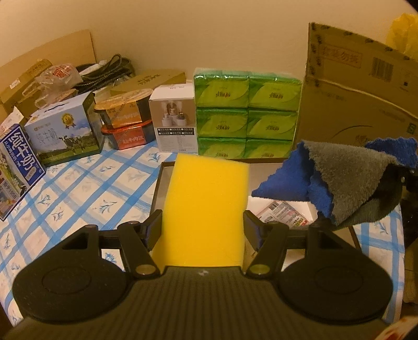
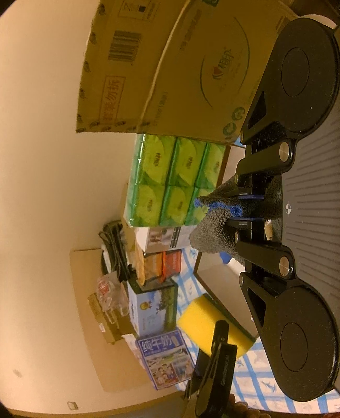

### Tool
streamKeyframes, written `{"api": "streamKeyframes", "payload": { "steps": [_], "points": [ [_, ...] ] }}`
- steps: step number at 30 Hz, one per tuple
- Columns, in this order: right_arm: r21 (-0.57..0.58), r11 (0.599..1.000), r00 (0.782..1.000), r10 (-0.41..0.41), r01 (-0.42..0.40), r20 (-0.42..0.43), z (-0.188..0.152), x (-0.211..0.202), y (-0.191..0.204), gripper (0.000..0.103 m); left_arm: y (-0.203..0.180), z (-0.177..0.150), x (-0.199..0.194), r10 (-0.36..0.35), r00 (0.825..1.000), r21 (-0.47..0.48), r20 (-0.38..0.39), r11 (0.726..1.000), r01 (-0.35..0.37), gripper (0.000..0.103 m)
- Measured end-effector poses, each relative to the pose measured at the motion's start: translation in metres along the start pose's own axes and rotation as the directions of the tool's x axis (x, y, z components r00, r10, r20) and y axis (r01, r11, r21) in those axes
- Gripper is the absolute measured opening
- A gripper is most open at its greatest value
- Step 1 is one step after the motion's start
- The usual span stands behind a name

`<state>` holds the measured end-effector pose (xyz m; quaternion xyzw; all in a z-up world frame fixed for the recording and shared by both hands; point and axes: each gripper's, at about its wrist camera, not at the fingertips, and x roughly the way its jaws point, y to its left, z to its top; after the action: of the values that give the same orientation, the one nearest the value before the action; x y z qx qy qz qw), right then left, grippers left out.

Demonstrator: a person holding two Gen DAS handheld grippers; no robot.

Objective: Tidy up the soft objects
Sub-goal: 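Carry the yellow sponge and grey-blue cloth over the brown box with both grippers, then open both grippers to drop the sponge and cloth into the box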

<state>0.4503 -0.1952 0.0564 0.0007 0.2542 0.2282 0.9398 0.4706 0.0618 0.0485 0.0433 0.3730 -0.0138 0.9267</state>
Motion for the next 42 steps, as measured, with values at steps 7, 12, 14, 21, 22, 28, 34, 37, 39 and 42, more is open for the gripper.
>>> {"api": "streamKeyframes", "payload": {
  "steps": [7,12,14,21,22,28,34,37,39,42],
  "points": [
    [0.013,1.000,1.000,-0.021,0.022,-0.019,0.000,0.027,-0.003,0.012,0.001,0.011,0.032,0.011,0.999,0.001,-0.041,1.000,-0.011,0.063],
    [0.018,0.999,0.999,-0.036,0.036,-0.027,0.002,0.040,-0.005,0.012,0.001,0.012,0.052,0.026,0.997,0.003,-0.077,1.000,-0.026,0.064],
    [0.019,0.999,0.999,-0.042,0.043,-0.029,0.003,0.046,-0.005,0.012,0.004,0.013,0.061,0.022,0.995,-0.014,-0.093,1.000,-0.024,0.065],
    [0.044,0.998,0.998,-0.047,0.049,-0.037,0.002,0.056,-0.009,0.012,0.006,0.013,0.080,0.041,0.993,-0.025,-0.114,0.999,-0.044,0.068],
    [0.046,0.998,0.998,-0.047,0.049,-0.040,0.002,0.058,-0.009,0.012,0.005,0.013,0.081,0.046,0.993,-0.016,-0.110,0.999,-0.048,0.068],
    [0.053,0.997,0.997,-0.062,0.064,-0.051,-0.001,0.063,-0.012,0.012,0.007,0.012,0.080,0.043,0.994,-0.006,-0.102,0.999,-0.043,0.069],
    [0.060,0.994,0.995,-0.092,0.095,-0.050,0.000,0.071,-0.017,0.012,0.014,0.006,0.076,0.044,0.994,-0.003,-0.101,0.999,-0.045,0.069],
    [0.081,0.990,0.994,-0.110,0.112,-0.024,0.002,0.074,-0.022,0.012,0.019,0.003,0.074,0.049,0.993,-0.005,-0.105,0.999,-0.050,0.069],
    [0.103,0.988,0.994,-0.113,0.112,0.004,0.002,0.076,-0.025,0.024,0.023,0.000,0.072,0.053,0.993,-0.008,-0.105,0.998,-0.054,0.069],
    [0.099,0.987,0.992,-0.126,0.122,0.029,0.002,0.077,-0.026,0.080,0.029,-0.003,0.068,0.052,0.993,-0.019,-0.106,0.998,-0.055,0.069]
  ]
}}
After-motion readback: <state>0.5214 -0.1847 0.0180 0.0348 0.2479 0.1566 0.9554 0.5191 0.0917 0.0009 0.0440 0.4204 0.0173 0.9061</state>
